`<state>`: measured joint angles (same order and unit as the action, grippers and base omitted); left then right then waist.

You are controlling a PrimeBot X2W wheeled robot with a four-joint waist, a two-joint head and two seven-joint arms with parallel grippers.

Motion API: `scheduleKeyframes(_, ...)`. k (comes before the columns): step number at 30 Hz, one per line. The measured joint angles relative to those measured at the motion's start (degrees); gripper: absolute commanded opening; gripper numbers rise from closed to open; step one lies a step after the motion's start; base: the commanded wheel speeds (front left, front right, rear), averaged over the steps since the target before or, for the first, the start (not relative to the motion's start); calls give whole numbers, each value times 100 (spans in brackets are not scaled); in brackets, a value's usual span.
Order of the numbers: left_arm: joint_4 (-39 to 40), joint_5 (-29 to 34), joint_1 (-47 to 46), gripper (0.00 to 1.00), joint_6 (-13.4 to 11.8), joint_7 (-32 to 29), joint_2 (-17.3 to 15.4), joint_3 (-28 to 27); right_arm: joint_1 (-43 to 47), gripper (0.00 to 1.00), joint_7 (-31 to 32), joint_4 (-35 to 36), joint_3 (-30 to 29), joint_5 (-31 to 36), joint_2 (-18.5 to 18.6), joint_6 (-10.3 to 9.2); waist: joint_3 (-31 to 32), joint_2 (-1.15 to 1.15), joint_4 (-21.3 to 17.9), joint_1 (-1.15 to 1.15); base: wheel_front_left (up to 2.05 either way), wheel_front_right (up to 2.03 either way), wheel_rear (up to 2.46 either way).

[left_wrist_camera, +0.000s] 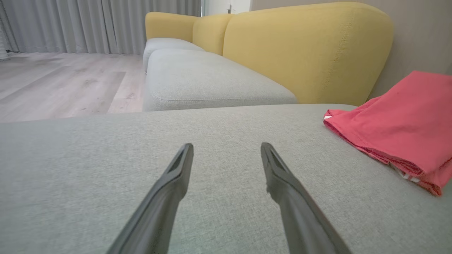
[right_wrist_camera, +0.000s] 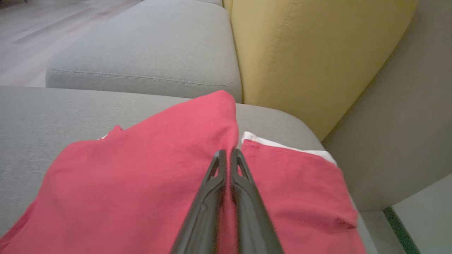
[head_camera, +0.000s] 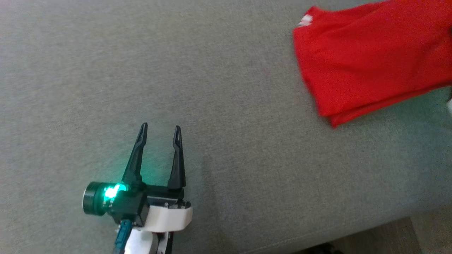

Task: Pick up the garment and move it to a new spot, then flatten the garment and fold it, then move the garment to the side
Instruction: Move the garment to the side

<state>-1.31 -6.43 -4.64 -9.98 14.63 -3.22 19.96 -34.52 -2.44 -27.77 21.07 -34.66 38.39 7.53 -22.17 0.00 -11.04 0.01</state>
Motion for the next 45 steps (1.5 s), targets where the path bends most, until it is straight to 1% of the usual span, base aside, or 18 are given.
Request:
scheduleKeyframes(4,-13,54,-105,100,60,0,0,-1,0,0,130,212,-445,67,290,0,-226,0,-168,-1,0,0,0)
scheduleKeyframes(7,-14,58,-201,100,76,0,-1,-1,0,0,279,341,-811,166,428,0,-386,0,-245,-1,0,0,0)
scheduleKeyframes(12,-10,141,-372,100,100,0,0,5,7,0,482,413,-1390,320,560,0,-635,0,-283,0,0,0,0)
scheduleKeyframes(14,-4,135,-429,100,163,0,-1,10,19,0,526,421,-1655,352,593,0,-723,0,-273,0,0,0,0)
scheduleKeyframes(17,66,87,-498,100,243,0,0,10,99,0,601,479,-2014,428,604,0,-812,0,-231,0,0,0,0)
scheduleKeyframes(19,125,-14,-502,100,242,0,-1,-7,198,0,662,508,-2194,527,598,0,-834,0,-195,0,0,0,0)
scheduleKeyframes(20,164,-90,-503,100,242,0,0,-22,260,100,702,535,-2277,587,582,0,-831,0,-180,0,0,0,0)
scheduleKeyframes(22,175,-178,-502,100,250,0,-1,-46,362,100,708,572,-2484,766,465,0,-789,0,-158,-1,0,0,0)
scheduleKeyframes(25,162,-223,-500,100,336,1,0,-46,516,100,706,744,-2654,1056,219,0,-664,0,-123,-1,0,0,0)
scheduleKeyframes(29,43,-207,-472,100,347,1,0,-47,871,100,700,1038,-2587,1196,-367,0,-398,0,-59,-1,0,0,0)
scheduleKeyframes(32,-45,-208,-356,100,343,1,0,-44,1203,100,690,1167,-2364,1215,-851,0,-142,0,-3,-2,0,0,0)
scheduleKeyframes(33,-98,-215,-237,100,339,1,1,-37,1417,100,641,1195,-2123,1213,-1161,0,51,0,42,-2,0,0,0)
scheduleKeyframes(34,-121,-215,-171,100,325,1,1,-33,1532,100,626,1193,-1989,1210,-1316,0,154,0,69,-2,0,0,0)
scheduleKeyframes(35,-121,-215,-171,100,325,1,1,-33,1532,100,626,1193,-1989,1210,-1316,0,154,0,69,-2,0,0,0)
scheduleKeyframes(36,-143,-226,-106,100,290,1,1,-30,1655,100,576,1185,-1837,1193,-1462,0,257,0,99,-2,0,0,0)
scheduleKeyframes(39,-180,-389,81,100,290,0,1,-4,1994,100,268,990,-1403,1095,-1822,0,567,0,206,-2,0,0,0)
scheduleKeyframes(45,-354,-555,503,100,300,0,1,15,2382,100,-840,289,-750,898,-2270,0,1211,0,490,-3,0,0,0)
